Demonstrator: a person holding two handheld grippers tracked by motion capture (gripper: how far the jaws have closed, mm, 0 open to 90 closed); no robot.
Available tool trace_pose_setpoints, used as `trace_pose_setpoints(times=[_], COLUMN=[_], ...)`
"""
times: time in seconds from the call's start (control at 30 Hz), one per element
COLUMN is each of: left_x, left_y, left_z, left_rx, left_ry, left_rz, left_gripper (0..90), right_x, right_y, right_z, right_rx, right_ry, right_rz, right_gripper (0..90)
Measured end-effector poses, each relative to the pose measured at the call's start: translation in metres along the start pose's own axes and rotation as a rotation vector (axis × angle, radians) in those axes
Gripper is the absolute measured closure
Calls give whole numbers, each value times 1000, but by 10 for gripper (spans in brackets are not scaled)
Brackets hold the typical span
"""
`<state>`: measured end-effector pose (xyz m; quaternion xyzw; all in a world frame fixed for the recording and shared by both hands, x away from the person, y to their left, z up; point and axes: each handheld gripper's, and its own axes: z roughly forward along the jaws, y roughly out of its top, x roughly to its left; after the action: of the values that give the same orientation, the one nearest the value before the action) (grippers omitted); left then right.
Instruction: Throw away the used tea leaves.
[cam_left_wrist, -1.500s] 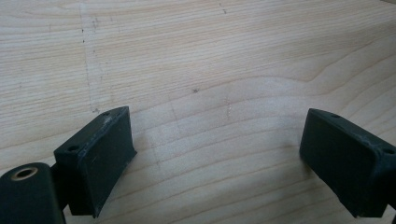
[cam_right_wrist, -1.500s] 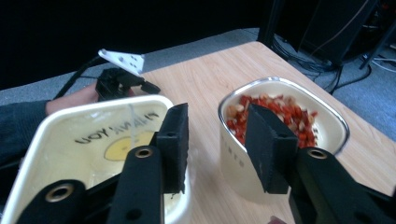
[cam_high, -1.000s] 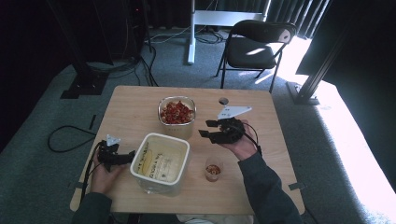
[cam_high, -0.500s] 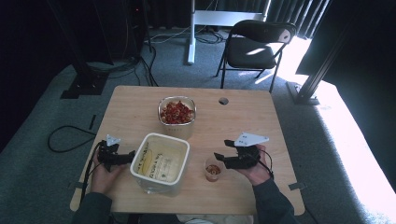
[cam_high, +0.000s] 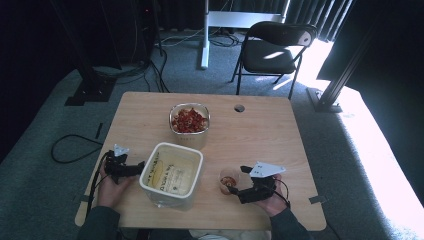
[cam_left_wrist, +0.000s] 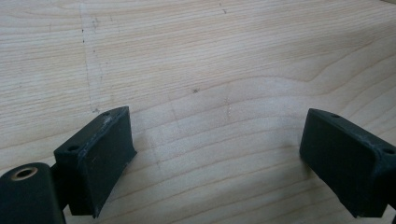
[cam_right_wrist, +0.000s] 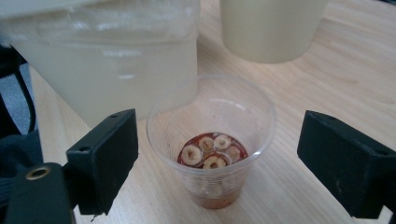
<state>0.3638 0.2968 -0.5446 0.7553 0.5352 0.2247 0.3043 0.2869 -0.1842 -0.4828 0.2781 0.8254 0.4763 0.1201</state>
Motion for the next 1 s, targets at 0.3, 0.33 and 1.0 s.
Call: trace_pose_setpoints(times=[0.3, 0.33, 1.0], left_x=[0, 0, 0], left_y=[0, 0, 0], left_z=[0, 0, 0], left_rx=[0, 0, 0], left_ry=[0, 0, 0], left_rz=[0, 0, 0], left_gripper=[103, 103, 103], right_x=[6, 6, -7], right_y=[-11, -12, -14], right_z=[24, 25, 37], right_rx=[24, 23, -58], right_ry=[0, -1, -53], right_rz=[-29, -32, -31], right_gripper=[148, 172, 322])
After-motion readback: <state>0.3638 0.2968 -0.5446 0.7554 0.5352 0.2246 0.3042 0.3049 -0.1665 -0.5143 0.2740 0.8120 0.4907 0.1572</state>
